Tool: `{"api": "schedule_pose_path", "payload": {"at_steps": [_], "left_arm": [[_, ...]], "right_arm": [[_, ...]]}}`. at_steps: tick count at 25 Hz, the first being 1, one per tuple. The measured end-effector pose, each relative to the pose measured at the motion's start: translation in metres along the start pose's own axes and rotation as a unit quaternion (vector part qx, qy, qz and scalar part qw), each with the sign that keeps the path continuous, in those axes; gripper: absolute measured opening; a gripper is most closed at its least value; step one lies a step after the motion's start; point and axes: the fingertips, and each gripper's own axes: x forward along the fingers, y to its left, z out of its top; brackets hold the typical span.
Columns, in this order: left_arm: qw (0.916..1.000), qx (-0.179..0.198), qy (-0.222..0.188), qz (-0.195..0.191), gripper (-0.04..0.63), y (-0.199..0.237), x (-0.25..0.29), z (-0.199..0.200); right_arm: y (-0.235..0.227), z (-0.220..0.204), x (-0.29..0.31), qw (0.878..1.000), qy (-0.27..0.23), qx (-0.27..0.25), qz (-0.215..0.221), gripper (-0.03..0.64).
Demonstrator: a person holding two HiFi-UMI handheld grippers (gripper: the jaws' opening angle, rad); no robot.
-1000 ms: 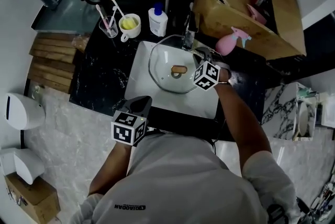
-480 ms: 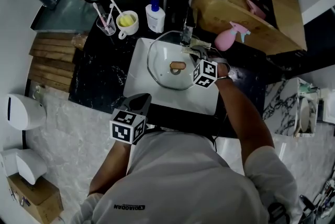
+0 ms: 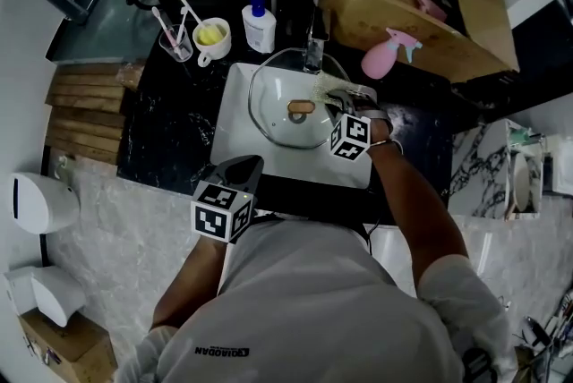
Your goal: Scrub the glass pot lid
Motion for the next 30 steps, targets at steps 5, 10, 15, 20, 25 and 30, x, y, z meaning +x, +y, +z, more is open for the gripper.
{"api": "schedule_pose_path", "payload": {"at_steps": [5,10,15,20,25,30], "left_arm": [[0.9998,0.008,0.002,-0.016,0.015,-0.003,0.003,0.001],[0.9993,0.015,0.009,-0.032,0.015,-0.005,0.003,-0.003],[0.9985,0.025,0.015,-0.047,0.015,-0.005,0.004,-0.008],[0.9978,0.029,0.015,-0.057,0.015,-0.004,0.002,-0.007],[0.9978,0.026,0.012,-0.060,0.015,0.002,-0.002,-0.006],[0.9978,0.027,0.009,-0.059,0.015,0.006,-0.005,-0.003]], "right_arm": [[0.015,-0.007,-0.009,0.999,0.010,0.042,0.001,0.103],[0.037,-0.017,-0.013,0.999,0.031,0.042,0.007,0.103],[0.055,-0.016,-0.014,0.998,0.041,0.049,0.014,0.104],[0.066,-0.010,-0.015,0.995,0.044,0.089,0.027,0.106],[0.078,0.001,-0.016,0.987,0.035,0.146,0.055,0.109],[0.086,0.009,-0.014,0.979,0.027,0.193,0.065,0.110]]}}
